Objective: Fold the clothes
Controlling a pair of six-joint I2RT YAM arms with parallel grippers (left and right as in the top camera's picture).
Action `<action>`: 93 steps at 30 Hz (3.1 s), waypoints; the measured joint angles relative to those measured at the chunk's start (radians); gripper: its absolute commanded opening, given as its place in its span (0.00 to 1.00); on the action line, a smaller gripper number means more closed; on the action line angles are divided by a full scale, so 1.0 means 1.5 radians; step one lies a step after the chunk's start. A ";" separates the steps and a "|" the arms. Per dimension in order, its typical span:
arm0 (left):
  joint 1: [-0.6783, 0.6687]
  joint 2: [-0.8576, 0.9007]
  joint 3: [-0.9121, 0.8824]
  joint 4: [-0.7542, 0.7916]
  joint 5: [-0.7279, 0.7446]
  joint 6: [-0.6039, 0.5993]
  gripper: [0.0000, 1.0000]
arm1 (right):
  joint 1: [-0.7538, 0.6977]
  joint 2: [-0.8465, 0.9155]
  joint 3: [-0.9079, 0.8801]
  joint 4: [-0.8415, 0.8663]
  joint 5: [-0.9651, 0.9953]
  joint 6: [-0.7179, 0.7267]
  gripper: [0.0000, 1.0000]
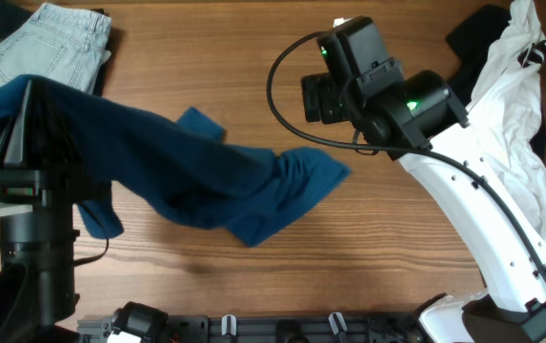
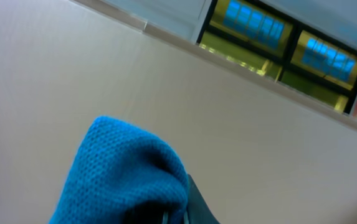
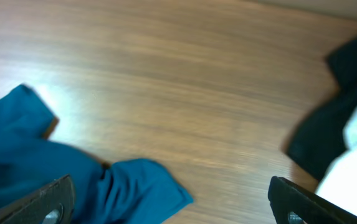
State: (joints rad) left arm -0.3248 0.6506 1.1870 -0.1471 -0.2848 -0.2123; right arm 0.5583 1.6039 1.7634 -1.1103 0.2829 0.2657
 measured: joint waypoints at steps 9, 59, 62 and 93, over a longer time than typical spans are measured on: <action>-0.001 0.067 0.000 -0.088 -0.005 -0.001 0.04 | -0.001 0.000 0.000 -0.030 -0.329 -0.017 0.79; -0.001 0.206 0.000 -0.087 -0.152 -0.002 0.04 | 0.192 0.235 -0.407 0.071 -0.748 -0.171 0.92; -0.001 0.206 0.000 -0.087 -0.152 -0.002 0.04 | 0.189 0.236 -0.407 0.128 -0.751 -0.183 1.00; -0.001 0.204 0.000 -0.094 -0.149 -0.002 0.04 | 0.142 0.202 -0.402 0.184 -0.445 -0.044 0.82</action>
State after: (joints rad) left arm -0.3256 0.9565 1.1873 -0.2874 -0.5079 -0.2150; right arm 0.7712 1.9072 1.1599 -0.8341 -0.3843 0.2001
